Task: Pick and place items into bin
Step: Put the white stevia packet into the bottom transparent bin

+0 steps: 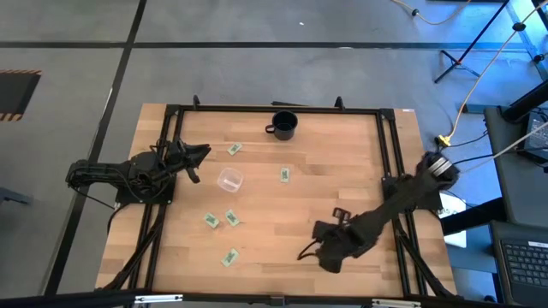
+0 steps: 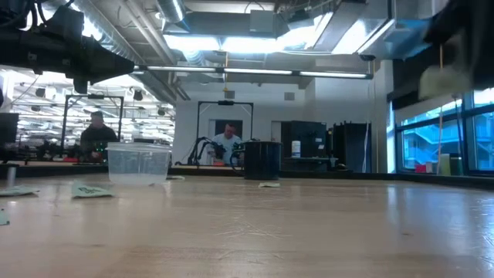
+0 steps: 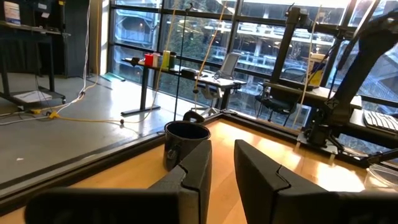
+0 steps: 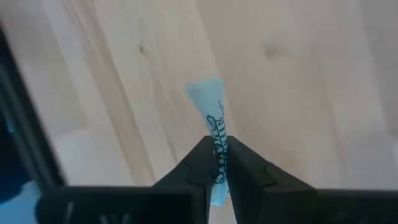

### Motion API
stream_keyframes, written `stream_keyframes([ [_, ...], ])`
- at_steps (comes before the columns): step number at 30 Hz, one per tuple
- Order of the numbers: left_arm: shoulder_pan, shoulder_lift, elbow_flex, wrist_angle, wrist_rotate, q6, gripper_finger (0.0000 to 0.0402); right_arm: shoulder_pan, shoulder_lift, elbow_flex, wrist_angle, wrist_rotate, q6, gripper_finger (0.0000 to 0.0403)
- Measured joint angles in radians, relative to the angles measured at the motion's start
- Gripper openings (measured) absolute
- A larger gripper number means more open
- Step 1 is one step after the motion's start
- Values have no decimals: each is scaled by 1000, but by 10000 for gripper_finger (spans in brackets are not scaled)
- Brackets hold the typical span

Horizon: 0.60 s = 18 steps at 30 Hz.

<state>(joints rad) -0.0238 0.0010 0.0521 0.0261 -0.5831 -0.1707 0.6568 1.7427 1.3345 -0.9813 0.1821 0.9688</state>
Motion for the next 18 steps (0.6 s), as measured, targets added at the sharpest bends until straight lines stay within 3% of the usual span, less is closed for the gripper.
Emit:
stream_keyframes([
  [6,0,0,0,0,0,0,66,82,-145,1,-277,1,296,46],
  [12,0,0,0,0,0,0,63,148,-193,1,-544,34,578,46],
  [18,0,0,0,0,0,0,67,161,-193,-50,-425,37,619,46],
])
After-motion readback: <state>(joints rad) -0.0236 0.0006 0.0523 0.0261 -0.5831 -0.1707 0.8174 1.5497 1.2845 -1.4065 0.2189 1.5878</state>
